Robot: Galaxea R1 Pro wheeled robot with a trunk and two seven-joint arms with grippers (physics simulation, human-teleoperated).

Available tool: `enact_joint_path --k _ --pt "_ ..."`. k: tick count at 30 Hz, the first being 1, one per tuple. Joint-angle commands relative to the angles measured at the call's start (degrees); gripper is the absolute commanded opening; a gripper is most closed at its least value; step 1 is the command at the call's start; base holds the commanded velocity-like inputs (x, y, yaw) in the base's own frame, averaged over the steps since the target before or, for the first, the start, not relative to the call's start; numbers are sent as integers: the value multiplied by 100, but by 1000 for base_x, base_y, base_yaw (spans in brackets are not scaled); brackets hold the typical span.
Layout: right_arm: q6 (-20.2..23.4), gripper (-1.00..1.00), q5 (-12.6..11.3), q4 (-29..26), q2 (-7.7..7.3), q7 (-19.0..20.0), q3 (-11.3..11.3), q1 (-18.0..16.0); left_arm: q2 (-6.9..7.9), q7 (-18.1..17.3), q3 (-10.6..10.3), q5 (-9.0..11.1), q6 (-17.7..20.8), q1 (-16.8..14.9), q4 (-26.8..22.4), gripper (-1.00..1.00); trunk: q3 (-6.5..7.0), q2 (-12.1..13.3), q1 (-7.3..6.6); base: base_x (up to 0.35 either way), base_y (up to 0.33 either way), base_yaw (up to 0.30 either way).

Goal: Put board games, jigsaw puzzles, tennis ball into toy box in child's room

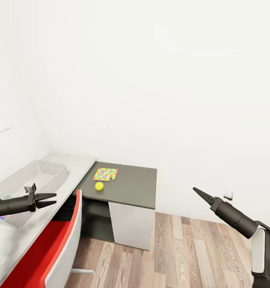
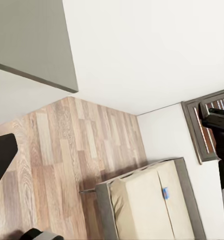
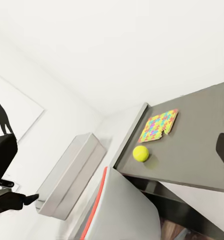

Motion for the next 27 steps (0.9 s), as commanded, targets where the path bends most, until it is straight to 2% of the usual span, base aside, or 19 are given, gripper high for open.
enact_joint_path --k 1,15,22,25,27 --pt "23 100 2 2 6 12 -10 -9 3 -23 -2 -2 61 -3 -2 100 -5 -12 4 0 0 -217" --pt "-25 100 99 236 10 -104 11 -9 -6 -23 -2 4 60 -2 -3 100 95 -12 4 0 0 -218" --pt "-40 100 118 782 -1 -762 12 -13 -6 -23 -2 0 60 -2 -3 100 130 -12 4 0 0 -246" --pt "-208 100 124 1177 -17 -1096 8 -9 -6 -23 -2 -1 60 -3 -3 100 141 -12 4 0 0 -264" --pt "-468 100 124 1537 -43 -1393 5 -28 -6 -23 -2 1 60 -3 -3 100 147 -12 4 0 0 -268"
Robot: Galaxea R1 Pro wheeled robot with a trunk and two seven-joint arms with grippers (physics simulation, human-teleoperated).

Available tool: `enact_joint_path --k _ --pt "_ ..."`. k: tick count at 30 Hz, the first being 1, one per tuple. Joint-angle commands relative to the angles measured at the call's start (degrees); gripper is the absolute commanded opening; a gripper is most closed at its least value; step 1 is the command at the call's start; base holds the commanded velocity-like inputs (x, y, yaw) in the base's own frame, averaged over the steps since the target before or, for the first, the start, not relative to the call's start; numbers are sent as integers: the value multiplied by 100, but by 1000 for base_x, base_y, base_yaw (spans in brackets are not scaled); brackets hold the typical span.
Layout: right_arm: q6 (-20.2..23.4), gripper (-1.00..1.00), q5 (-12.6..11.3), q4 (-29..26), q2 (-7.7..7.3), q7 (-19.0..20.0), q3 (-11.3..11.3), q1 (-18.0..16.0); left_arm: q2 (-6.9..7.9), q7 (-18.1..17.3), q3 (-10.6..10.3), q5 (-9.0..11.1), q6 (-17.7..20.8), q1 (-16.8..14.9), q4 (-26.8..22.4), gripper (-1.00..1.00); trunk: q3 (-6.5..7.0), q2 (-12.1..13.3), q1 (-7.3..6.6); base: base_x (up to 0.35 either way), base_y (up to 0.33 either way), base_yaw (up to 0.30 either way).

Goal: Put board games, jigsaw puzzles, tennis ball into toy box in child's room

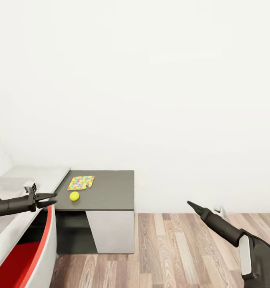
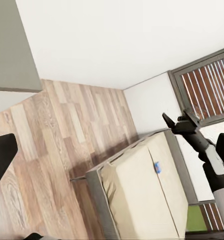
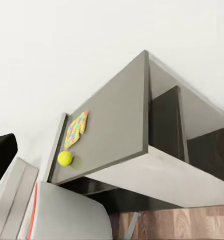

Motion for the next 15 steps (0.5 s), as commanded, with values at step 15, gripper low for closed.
enact_joint_path --k 15 --pt "-1277 100 -27 1772 -284 -1959 549 -319 -5 -23 -2 0 61 -2 -2 100 3 -13 4 0 0 -276"
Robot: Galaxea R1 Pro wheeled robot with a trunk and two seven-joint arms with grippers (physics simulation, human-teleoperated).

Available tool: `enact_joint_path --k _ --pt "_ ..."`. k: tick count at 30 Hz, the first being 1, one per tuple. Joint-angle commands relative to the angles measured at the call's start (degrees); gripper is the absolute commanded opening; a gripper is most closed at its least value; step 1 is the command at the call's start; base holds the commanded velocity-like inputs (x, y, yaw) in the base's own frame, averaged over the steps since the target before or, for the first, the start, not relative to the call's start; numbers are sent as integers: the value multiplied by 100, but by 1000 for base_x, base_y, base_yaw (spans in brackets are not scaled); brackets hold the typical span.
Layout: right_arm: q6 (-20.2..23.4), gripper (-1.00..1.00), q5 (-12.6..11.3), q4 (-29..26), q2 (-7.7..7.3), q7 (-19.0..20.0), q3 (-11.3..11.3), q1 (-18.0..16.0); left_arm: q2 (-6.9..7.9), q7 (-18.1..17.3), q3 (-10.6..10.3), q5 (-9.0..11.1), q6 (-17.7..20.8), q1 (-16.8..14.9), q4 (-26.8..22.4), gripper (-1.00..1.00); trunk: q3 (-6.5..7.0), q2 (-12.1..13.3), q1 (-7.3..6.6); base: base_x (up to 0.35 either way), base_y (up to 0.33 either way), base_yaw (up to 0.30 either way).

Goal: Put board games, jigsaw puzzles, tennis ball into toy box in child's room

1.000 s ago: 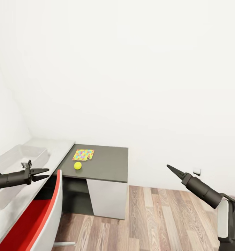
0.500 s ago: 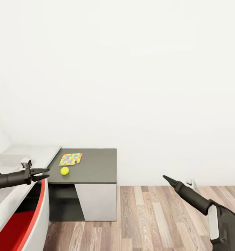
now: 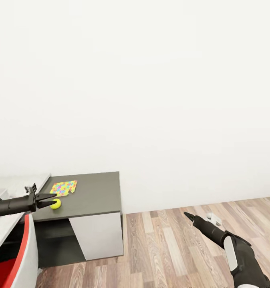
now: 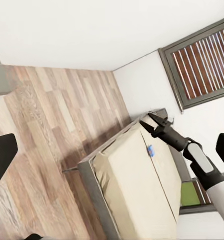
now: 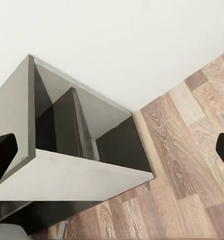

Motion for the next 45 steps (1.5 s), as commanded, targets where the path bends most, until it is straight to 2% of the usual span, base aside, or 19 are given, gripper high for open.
enact_joint_path --k 1,4,8,17,38,40,42,45 --pt "28 100 -48 22 -4 -37 38 -13 3 -23 -2 -2 61 -2 -3 100 -13 -13 4 0 0 -280" --pt "-26 100 -48 80 -17 -147 180 -25 6 -23 -2 -6 61 -2 -3 100 -13 -13 4 0 0 -280" --pt "-48 100 -52 107 -48 -189 239 -30 4 -23 -9 0 60 0 -3 100 -13 -13 4 0 0 -281" --pt "-76 100 -57 125 -114 -201 256 -31 3 -23 -14 -3 55 -2 -3 100 -13 -13 4 0 0 -281" --pt "-153 100 -45 177 -121 -241 259 -31 -2 -23 -18 -4 52 -1 -3 100 -13 -13 4 0 0 -281" --pt "-302 100 -38 276 -125 -377 259 -31 -4 -23 -17 -9 52 -1 -3 100 -13 -13 4 0 0 -281" --pt "-508 100 -35 388 -127 -672 259 -34 -5 -23 -17 -11 52 0 -3 100 -13 -13 4 0 0 -281" --pt "-755 100 -44 516 -117 -1400 277 -48 -5 -23 -19 -8 52 1 -3 100 -13 -13 4 0 0 -281"
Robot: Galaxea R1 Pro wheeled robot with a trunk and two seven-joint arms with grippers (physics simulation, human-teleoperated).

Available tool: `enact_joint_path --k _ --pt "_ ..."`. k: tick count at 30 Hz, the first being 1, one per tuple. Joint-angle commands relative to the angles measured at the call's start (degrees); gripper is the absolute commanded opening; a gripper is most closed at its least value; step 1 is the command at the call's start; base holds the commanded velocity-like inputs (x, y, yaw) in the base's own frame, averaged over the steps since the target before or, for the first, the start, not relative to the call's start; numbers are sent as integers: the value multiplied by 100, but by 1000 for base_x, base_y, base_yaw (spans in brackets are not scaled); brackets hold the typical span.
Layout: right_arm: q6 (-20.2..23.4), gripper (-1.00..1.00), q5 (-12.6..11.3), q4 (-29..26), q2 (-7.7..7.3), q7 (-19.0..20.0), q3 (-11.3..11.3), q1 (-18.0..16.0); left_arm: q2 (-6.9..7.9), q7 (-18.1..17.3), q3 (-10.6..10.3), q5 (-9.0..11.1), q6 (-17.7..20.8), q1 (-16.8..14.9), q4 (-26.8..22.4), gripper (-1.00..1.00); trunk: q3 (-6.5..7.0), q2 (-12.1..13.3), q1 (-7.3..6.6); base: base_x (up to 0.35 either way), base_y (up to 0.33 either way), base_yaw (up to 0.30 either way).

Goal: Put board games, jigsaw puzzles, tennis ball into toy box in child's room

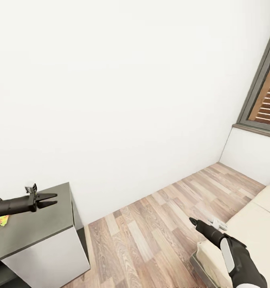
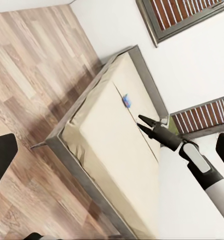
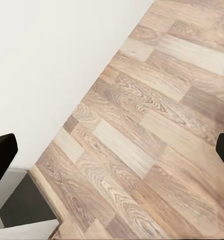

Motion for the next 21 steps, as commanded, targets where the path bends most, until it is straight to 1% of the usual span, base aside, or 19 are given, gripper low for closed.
enact_joint_path --k 1,3,4,5,8,12,21 --pt "14 100 -59 11 5 -145 5 -9 3 -23 -4 1 61 -3 -3 100 -13 -13 4 0 0 -281" --pt "-51 100 -68 43 13 -576 167 -14 -1 -23 -4 -3 61 -4 -3 100 -13 -13 4 0 0 -281" --pt "-61 100 -72 49 13 -641 222 -15 -2 -23 -4 -5 61 -5 -3 100 -13 -13 4 0 0 -281" --pt "-78 100 -78 58 13 -739 337 -16 -3 -23 -5 -9 61 -5 -3 100 -13 -13 4 0 0 -281" --pt "-99 100 -84 66 15 -861 491 -17 -5 -23 -5 -8 61 -5 -3 100 -13 -13 4 0 0 -281" --pt "-105 100 -97 71 13 -905 547 -18 -5 -23 -5 -10 61 -5 -3 100 -13 -13 4 0 0 -281" --pt "-108 100 -112 73 10 -921 566 -18 -10 -23 -4 -9 61 -5 -3 100 -13 -13 4 0 0 -281"
